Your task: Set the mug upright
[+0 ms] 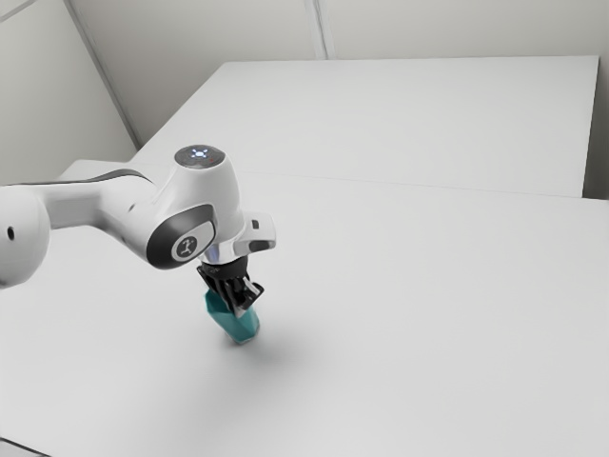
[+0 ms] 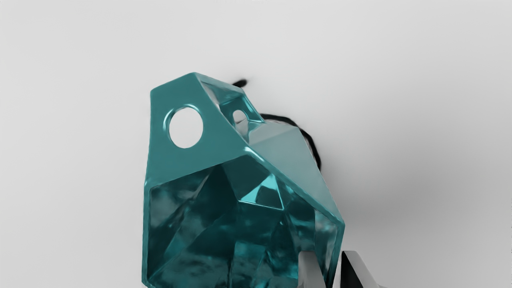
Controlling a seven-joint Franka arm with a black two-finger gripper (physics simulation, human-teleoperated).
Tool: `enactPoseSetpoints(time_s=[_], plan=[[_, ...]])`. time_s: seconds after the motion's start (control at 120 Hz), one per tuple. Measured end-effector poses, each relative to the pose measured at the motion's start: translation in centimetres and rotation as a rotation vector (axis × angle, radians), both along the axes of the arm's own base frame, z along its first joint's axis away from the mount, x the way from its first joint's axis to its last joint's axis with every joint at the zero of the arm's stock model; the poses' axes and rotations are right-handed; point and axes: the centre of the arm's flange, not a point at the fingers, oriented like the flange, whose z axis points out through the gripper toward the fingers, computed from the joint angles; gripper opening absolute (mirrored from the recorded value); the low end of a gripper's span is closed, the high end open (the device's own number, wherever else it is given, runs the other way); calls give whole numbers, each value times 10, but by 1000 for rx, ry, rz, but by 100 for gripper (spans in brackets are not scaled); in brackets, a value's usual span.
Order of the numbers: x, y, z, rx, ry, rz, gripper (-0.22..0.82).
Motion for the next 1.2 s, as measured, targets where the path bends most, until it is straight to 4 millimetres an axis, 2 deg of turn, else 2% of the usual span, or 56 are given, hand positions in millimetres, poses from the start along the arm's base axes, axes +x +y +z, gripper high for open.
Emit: enactPoseSetpoints(time_s=[0.108, 0.275, 0.467, 0.567, 0.667, 0.775, 0.95, 1.075, 1.2], plan=[[0, 0, 7, -3, -16, 7, -1], [-4, -4, 23, -13, -49, 12, 30], [-9, -12, 43, -31, -51, 24, 47], [-5, -12, 56, -50, -35, 52, 51], [6, -9, 79, -73, -26, 86, 54], [18, -5, 92, -81, -2, 112, 56], [50, 1, 123, -92, 11, 144, 58], [67, 7, 139, -94, 25, 164, 58], [81, 11, 162, -97, 25, 177, 58]])
